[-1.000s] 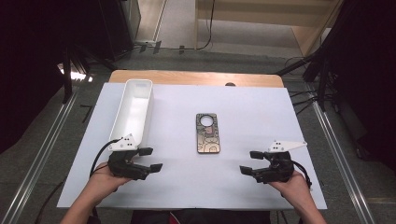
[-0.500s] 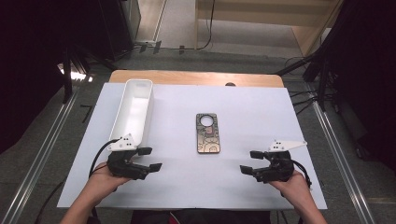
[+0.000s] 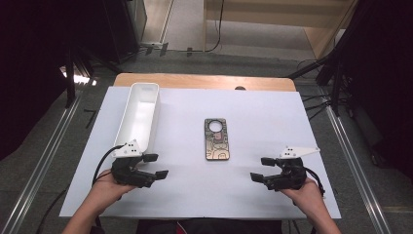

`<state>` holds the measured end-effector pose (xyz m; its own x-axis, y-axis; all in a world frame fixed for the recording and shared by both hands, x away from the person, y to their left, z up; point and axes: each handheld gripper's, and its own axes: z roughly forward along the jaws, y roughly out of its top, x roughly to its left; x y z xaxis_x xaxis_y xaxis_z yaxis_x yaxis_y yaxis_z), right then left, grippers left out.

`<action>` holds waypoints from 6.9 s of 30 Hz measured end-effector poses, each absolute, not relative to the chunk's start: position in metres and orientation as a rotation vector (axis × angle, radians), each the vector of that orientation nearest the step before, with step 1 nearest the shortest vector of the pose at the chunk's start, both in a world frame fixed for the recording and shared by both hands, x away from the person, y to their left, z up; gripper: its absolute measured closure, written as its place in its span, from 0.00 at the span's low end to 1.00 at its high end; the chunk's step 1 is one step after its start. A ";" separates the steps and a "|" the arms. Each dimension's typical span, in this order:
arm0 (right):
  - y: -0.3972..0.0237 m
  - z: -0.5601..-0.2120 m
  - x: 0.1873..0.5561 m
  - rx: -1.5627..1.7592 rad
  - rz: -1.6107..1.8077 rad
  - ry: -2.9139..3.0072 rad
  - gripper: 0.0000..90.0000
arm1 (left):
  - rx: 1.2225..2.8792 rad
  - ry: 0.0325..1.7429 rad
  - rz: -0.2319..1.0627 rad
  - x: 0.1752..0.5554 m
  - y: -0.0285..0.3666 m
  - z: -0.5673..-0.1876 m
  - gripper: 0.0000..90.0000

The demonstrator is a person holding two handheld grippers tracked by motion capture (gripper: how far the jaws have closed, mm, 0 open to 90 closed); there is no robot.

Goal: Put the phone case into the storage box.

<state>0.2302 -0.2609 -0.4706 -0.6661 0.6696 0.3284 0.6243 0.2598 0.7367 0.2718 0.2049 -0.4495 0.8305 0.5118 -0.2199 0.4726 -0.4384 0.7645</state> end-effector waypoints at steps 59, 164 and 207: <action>-0.244 -0.468 0.259 1.378 1.324 2.347 0.00 | 2.116 0.711 0.031 0.272 0.202 -0.451 0.28; -0.115 -0.477 0.361 1.692 1.030 2.046 0.00 | 2.117 0.707 0.000 0.273 0.199 -0.452 0.28; -0.104 -0.504 0.361 1.767 0.902 2.097 0.00 | 2.119 0.705 -0.002 0.273 0.200 -0.452 0.28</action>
